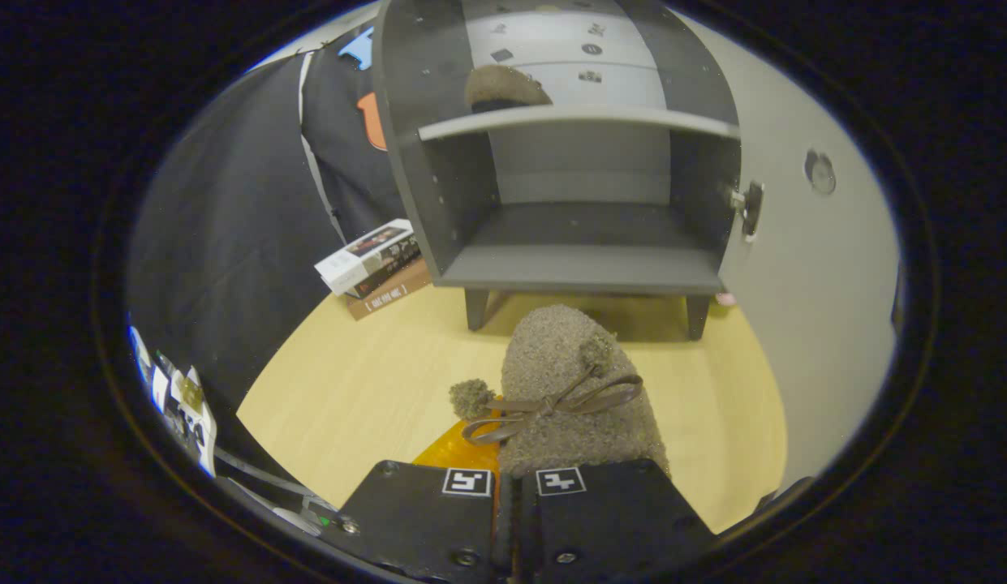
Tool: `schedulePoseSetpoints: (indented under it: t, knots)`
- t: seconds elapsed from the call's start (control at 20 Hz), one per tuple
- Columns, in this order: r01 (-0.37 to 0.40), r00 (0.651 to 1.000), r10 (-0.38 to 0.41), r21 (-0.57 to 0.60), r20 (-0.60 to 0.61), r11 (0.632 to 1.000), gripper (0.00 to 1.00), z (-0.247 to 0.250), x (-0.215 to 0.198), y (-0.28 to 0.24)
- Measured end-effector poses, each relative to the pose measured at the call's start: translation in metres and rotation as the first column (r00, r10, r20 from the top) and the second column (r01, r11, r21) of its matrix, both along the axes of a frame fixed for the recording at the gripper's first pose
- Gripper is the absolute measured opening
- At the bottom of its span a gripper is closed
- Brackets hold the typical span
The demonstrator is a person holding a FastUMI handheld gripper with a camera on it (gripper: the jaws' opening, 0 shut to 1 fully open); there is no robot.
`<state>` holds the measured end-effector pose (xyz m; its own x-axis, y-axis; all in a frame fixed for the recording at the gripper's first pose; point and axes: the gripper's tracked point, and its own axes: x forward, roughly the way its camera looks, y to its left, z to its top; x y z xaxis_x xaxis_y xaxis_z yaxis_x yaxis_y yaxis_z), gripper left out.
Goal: Open the shoe cabinet door, grab the shoes and put them into the shoe cabinet, then close the shoe cabinet door.
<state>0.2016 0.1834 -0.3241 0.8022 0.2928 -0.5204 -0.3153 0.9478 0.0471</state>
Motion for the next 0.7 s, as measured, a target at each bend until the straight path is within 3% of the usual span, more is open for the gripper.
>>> schedulePoseSetpoints:
  t: [0.3,0.7]
  knots:
    - [0.002,0.982,0.002,-0.021,0.190,1.000,0.07,0.118,-0.006,0.002]
    - [0.049,0.918,-0.031,-0.035,0.395,0.998,0.07,0.247,0.040,0.008]
